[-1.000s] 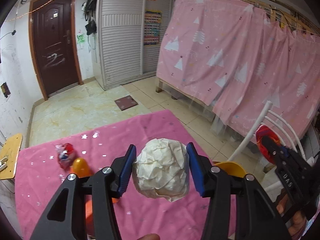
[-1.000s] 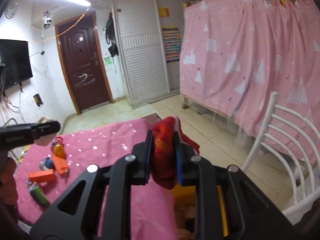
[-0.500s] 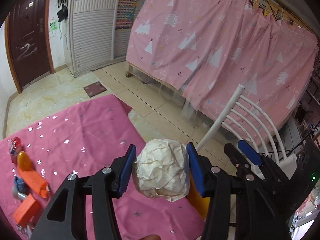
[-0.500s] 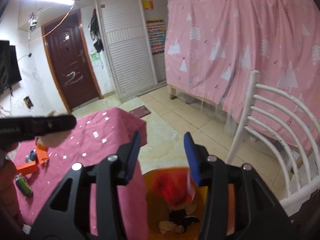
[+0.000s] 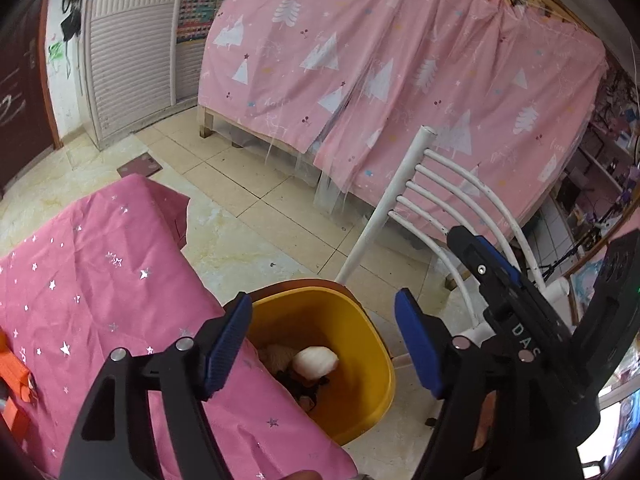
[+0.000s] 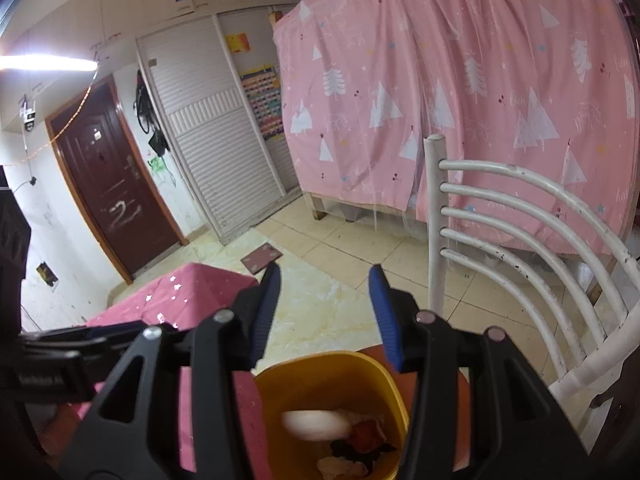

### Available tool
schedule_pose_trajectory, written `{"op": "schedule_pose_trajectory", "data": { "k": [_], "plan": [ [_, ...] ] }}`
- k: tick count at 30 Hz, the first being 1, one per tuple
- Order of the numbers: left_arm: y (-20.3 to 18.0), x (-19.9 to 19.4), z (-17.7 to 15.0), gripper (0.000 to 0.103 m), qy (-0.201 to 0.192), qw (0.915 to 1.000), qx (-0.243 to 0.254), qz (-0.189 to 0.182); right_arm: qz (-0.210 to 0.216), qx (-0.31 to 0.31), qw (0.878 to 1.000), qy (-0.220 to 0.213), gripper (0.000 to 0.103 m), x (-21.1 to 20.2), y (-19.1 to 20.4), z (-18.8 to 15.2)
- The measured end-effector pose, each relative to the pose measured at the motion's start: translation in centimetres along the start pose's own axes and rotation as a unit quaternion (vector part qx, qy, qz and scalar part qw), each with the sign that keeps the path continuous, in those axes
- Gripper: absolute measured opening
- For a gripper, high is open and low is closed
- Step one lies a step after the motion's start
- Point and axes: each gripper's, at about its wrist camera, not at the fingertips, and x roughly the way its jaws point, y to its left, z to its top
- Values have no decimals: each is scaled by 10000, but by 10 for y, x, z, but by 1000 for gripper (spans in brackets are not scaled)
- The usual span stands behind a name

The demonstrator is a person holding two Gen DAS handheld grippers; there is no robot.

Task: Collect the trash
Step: 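Carry the red cloth and paper ball to the yellow bin and release both, then move both open tools back over the pink table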

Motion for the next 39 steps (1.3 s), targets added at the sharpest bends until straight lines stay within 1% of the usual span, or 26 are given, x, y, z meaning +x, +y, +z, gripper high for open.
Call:
{"op": "schedule_pose_trajectory", "data": {
  "k": [4,10,12,22,26,32,35,39],
  "plan": [
    [1,-5,-1,66,-41,10000,-22,38,40,-21,10000,46,44,3,2,0],
    [16,-22,1,67,-148,9996,-195,138,178,-81,9997,120,45,5,11,-3],
    [24,-31,-1,67,-217,9993,-249,173,229,-124,9996,142,56,6,17,-4],
    [79,-79,-7,70,-567,9951,-648,481,555,-538,9968,213,57,5,67,-7],
    [100,-100,-14,70,-687,9924,-680,756,719,-686,9947,273,57,6,88,-8],
    [138,-143,-35,71,-883,9864,-750,1167,1026,-1002,9885,471,58,11,128,-16],
    [165,-168,-51,72,-957,9807,-877,1463,1174,-1156,9849,538,62,10,146,-22],
    [198,-191,-68,73,-975,9734,-1166,1712,1393,-1378,9785,647,63,10,174,-32]
  ]
}}
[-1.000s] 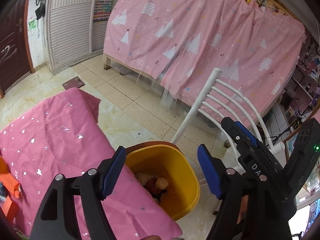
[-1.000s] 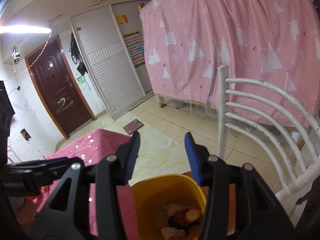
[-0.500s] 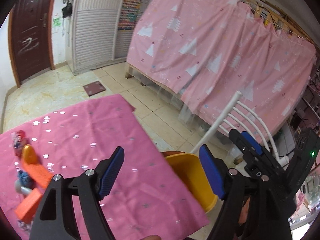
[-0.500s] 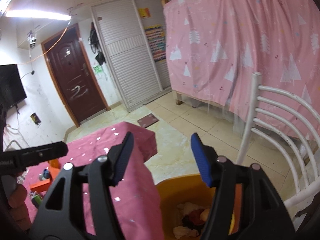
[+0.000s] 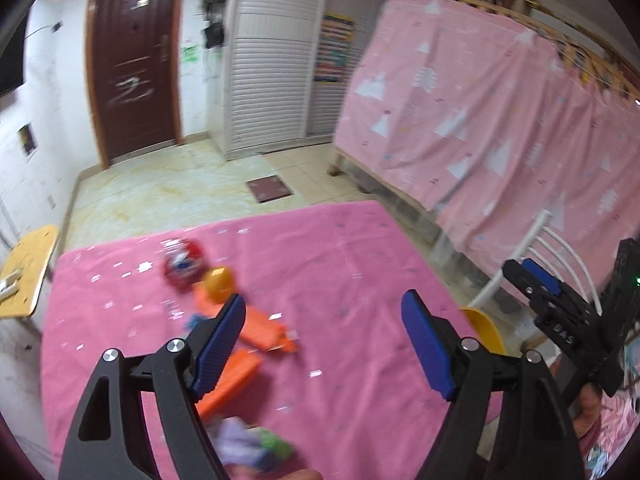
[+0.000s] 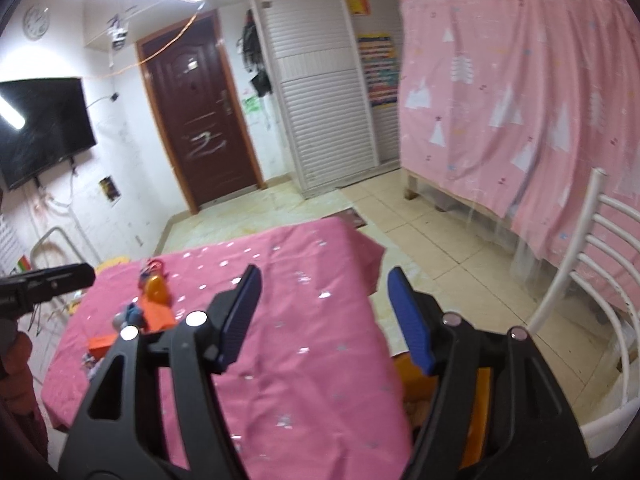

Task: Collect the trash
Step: 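Move both open tools back over the pink table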

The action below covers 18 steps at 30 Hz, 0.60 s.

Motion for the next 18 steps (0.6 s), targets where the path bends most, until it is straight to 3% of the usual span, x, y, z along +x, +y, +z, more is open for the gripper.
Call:
{"op": "schedule_pose_trajectory", "data": {
  "k": [9,12,18],
  "plan": [
    [59,-15,-30,73,41,9991,-214,375,561,-558,9965,278,65,6,66,-17],
    [81,-15,-48,73,173,9978,-461,455,845,-804,9920,491,70,10,85,-30],
    [118,-11,-66,73,323,9938,-908,549,1428,-1216,9778,937,70,17,123,-58]
  ]
}}
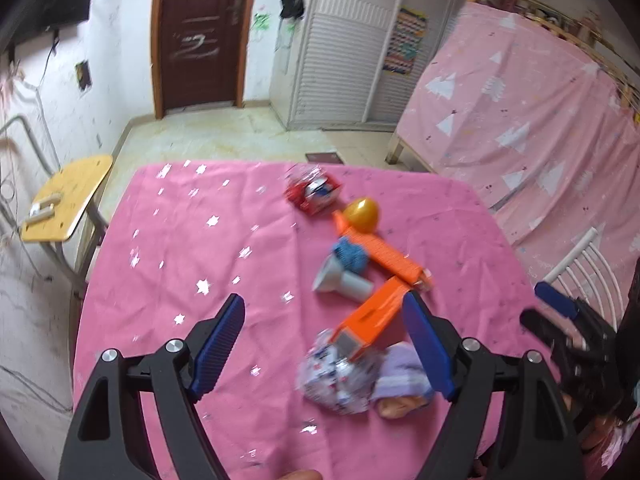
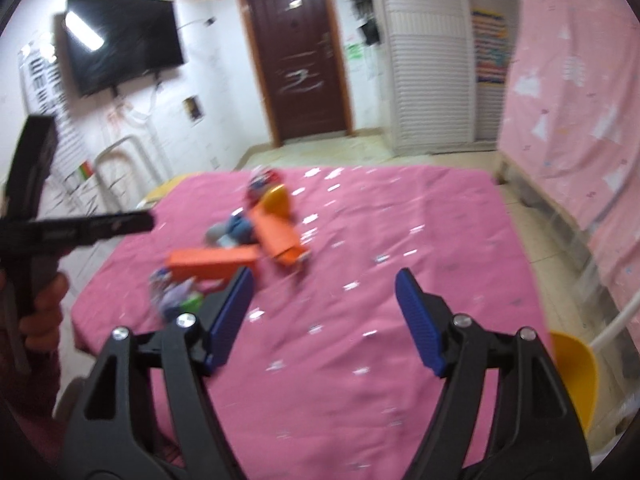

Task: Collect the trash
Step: 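Move both open tools back over the pink table, then grasp the striped sock with the right tool while the left grasps the tissue packet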

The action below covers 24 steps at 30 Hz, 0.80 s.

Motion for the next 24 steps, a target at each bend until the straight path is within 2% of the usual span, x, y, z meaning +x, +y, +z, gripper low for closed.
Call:
{"op": "schedule_pose_trajectory", "data": {
  "k": [4,6,11,15,16,17,20,24],
  "plan": [
    [18,8,-13,73,131,9998,-117,-8,378,-329,9986,172,72,9,25,-6],
    [26,11,-18,73,158,9996,-243,-5,543,-511,9969,233,80,13,38,-10],
    [41,16,-23,73,172,9990,-411,16,866,-832,9919,415,80,26,69,-17],
    [48,19,-28,73,147,9986,-503,48,954,-789,9901,658,79,43,78,-20],
    [49,19,-28,73,154,9985,-525,28,963,-768,9898,711,74,47,79,-20],
    [49,20,-28,73,158,9984,-537,10,942,-783,9895,770,61,51,80,-20],
    [48,23,-32,73,171,9986,-490,-22,897,-828,9885,889,37,57,82,-23],
    [39,29,-36,73,205,9991,-350,-115,801,-708,9903,888,25,58,75,-24]
  ]
}}
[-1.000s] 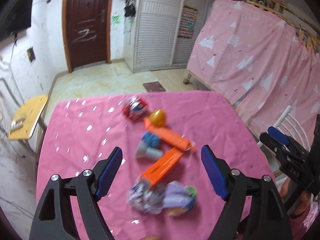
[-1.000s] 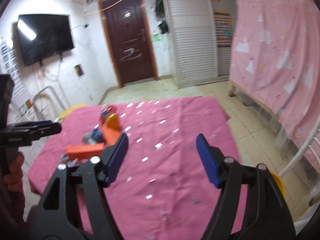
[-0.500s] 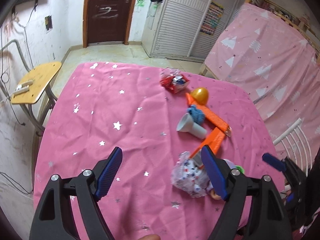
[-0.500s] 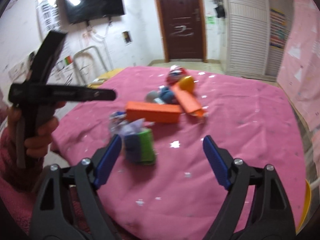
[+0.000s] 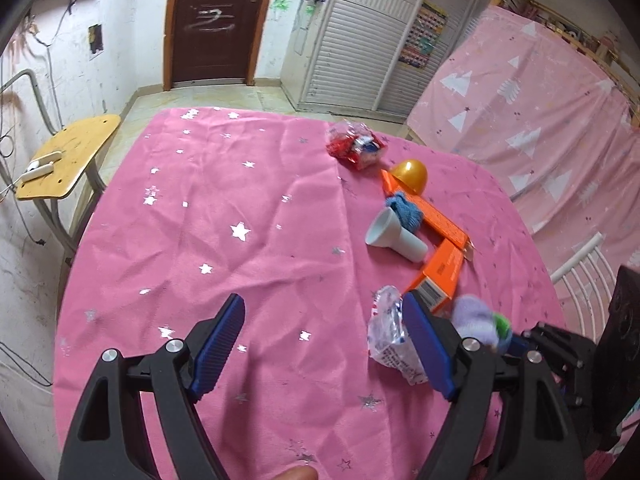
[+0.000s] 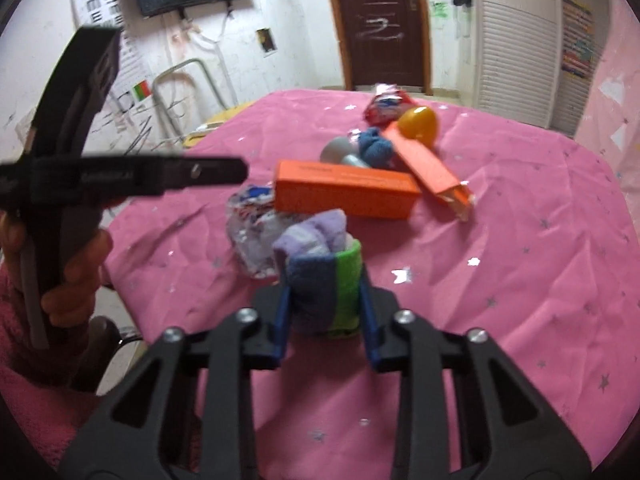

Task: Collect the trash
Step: 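Grasp the striped sock with the right tool while the left grasps the tissue packet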

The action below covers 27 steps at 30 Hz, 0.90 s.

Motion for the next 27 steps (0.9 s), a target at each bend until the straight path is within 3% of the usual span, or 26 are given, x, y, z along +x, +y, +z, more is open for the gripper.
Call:
{"op": "schedule_pose_trajectory", "data": {
  "k": [5,10,15,19,27],
  "plan": [
    [-19,4,-5,73,-72,9997,236,22,-259,214,9993,-158,24,-11,-22,1],
    [-55,12,-14,73,-146,9960,832,292,-437,501,9971,-368,24,-28,-47,0],
    [-82,24,-23,49,73,9914,1283,261,-550,693,9945,-558,25,-41,-65,0],
    [-87,26,-25,36,94,9906,1348,236,-620,830,9924,-669,25,-47,-77,0],
    [-77,12,-19,31,57,9926,1186,238,-759,1068,9874,-887,25,-63,-98,-1]
  ]
}}
